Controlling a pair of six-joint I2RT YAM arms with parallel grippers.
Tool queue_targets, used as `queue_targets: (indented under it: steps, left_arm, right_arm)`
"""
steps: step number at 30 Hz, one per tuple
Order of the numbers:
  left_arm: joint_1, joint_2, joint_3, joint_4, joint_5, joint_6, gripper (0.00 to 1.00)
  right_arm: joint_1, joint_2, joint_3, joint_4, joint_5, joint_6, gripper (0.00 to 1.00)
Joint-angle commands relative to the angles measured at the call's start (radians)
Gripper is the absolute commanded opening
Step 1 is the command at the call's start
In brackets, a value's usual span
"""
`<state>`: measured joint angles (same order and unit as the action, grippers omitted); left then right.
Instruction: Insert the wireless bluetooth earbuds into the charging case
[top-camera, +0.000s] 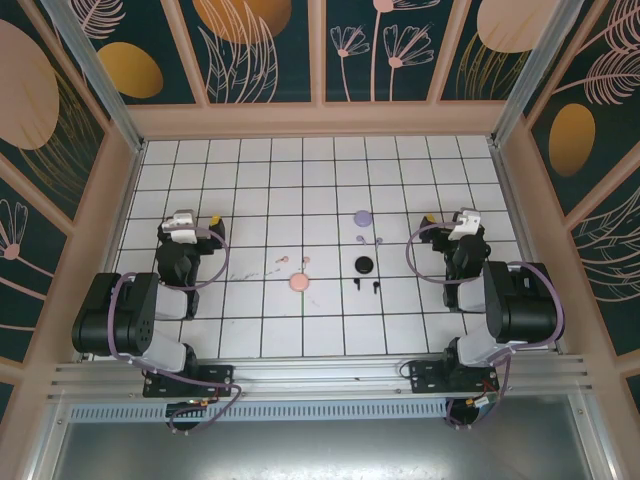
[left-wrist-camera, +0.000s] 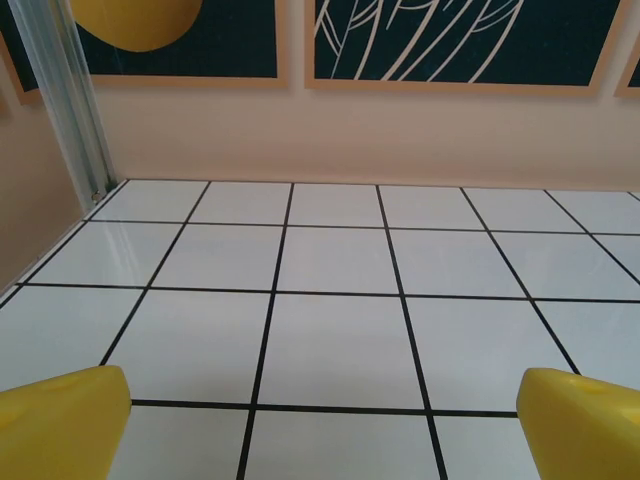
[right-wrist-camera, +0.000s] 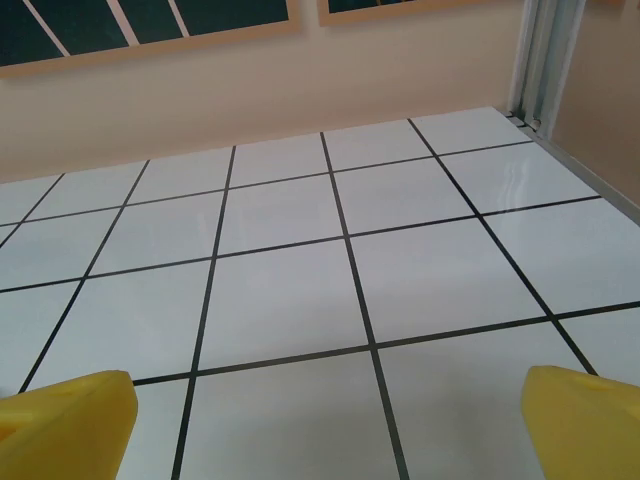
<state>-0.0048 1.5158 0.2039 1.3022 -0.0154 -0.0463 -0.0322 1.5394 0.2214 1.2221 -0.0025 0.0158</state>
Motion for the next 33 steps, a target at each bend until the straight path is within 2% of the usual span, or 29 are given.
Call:
queue_targets:
  steps: [1, 12, 23, 25, 28, 33]
  left_arm:
    - [0.005, 0.005, 0.022, -0.011, -0.025, -0.01, 0.99]
    - [0.005, 0.004, 0.035, -0.03, -0.076, -0.027, 0.99]
    - [0.005, 0.002, 0.034, -0.033, -0.08, -0.029, 0.99]
    - [0.005, -0.004, 0.032, -0.033, -0.077, -0.025, 0.97]
    - [0.005, -0.062, 0.054, -0.119, -0.081, -0.026, 0.97]
    - [0.005, -0.176, 0.178, -0.45, -0.185, -0.016, 0.98]
  right_arm:
    - [-0.006, 0.002, 0.018, 0.014, -0.028, -0.002, 0.99]
    - [-0.007, 0.002, 0.018, 0.013, -0.031, 0.0, 0.99]
    - [-0.017, 0.001, 0.018, 0.013, -0.05, 0.004, 0.99]
    - [-0.01, -0.008, 0.015, 0.014, -0.021, 0.008, 0.99]
    - [-0.003, -0.089, 0.037, -0.096, 0.041, 0.024, 0.99]
    - [0.0, -0.241, 0.116, -0.381, 0.094, 0.111, 0.99]
